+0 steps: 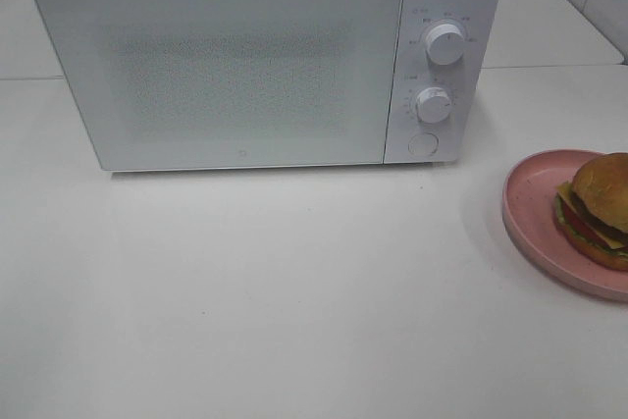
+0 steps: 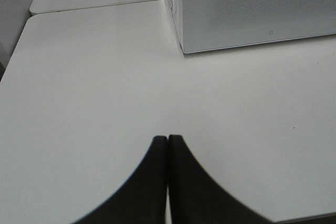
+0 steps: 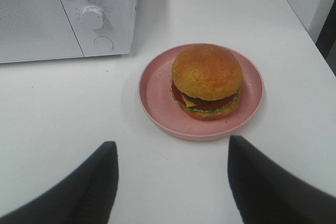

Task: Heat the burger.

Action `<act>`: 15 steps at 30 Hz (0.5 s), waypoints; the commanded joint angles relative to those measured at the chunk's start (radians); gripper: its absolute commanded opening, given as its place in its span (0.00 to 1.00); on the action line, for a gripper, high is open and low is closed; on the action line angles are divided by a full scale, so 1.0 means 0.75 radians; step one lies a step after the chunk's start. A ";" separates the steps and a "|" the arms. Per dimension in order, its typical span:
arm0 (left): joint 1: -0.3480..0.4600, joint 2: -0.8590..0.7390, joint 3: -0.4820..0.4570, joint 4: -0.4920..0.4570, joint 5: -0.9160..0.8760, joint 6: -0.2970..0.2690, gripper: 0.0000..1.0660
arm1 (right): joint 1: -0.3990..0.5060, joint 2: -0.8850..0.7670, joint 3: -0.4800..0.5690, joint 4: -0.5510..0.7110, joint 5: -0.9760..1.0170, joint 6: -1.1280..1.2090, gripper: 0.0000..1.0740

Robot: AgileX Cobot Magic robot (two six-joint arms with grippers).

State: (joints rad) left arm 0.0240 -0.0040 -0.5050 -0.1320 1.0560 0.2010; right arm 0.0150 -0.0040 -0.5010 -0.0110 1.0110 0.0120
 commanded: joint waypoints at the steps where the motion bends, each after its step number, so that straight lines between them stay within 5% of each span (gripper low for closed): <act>1: -0.025 -0.036 0.001 -0.012 -0.013 -0.001 0.00 | -0.008 -0.035 0.004 0.001 -0.015 -0.016 0.53; 15: -0.056 -0.029 0.001 -0.012 -0.013 -0.001 0.00 | -0.008 -0.035 0.004 0.001 -0.015 -0.016 0.53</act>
State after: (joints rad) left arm -0.0130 -0.0040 -0.5050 -0.1330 1.0560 0.2010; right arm 0.0150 -0.0040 -0.5010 -0.0110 1.0110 0.0120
